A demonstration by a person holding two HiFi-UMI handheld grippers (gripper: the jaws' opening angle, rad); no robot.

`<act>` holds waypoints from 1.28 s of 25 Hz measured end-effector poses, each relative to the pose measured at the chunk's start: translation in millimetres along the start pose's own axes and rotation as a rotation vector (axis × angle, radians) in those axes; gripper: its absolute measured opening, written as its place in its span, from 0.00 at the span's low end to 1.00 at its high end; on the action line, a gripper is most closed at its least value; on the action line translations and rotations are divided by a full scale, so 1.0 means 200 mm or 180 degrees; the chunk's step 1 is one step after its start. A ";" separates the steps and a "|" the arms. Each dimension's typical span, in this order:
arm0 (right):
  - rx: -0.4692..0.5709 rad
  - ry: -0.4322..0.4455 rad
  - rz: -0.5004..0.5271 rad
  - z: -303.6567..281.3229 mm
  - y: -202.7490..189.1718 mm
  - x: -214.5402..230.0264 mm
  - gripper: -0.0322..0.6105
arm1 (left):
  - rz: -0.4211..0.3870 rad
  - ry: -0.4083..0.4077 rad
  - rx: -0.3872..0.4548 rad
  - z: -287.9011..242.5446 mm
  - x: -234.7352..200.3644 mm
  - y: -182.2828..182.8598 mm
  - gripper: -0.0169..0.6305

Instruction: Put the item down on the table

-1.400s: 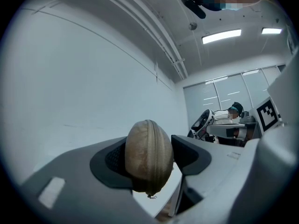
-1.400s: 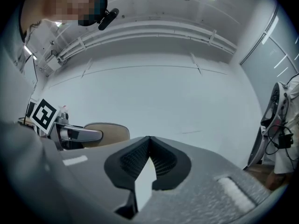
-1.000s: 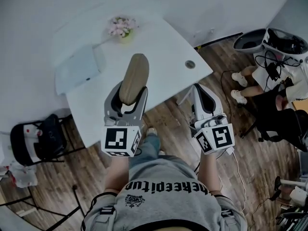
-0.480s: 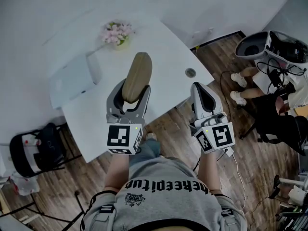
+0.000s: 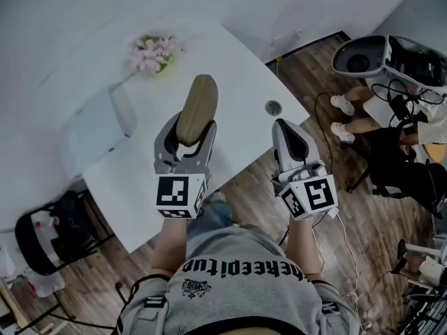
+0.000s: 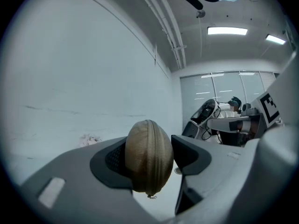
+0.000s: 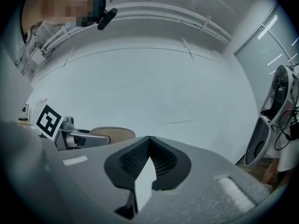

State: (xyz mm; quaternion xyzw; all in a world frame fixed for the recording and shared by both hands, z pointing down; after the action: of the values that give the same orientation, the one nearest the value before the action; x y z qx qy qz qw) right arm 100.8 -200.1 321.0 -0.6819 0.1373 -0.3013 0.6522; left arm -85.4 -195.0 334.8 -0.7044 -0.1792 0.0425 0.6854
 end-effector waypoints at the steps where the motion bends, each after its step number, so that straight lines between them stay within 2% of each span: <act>1: -0.0016 -0.0017 -0.0013 -0.02 -0.01 0.01 0.04 | 0.0005 -0.0019 -0.0019 -0.03 0.00 -0.02 0.46; 16: -0.0256 -0.0155 -0.0096 -0.24 -0.12 0.11 0.04 | 0.0056 -0.0318 -0.0481 -0.33 -0.03 -0.36 0.46; 32: -0.0535 -0.0217 -0.0117 -0.37 -0.23 0.14 0.04 | 0.0014 -0.0487 -0.0894 -0.56 -0.01 -0.73 0.46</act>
State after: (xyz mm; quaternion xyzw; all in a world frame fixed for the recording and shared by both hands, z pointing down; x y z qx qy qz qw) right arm 68.7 -270.6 370.5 -0.7465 0.1273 -0.2773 0.5914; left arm -80.6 -302.0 484.4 -0.7885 -0.2336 0.0721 0.5644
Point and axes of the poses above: the fingertips, and each gripper's own axes: z backward along the fingers, x to its right, y out of its top, the point moved 3 cm from there along z, backward along the fingers, and after that the axes turned 11 degrees about -z, right-handed, at the moved point
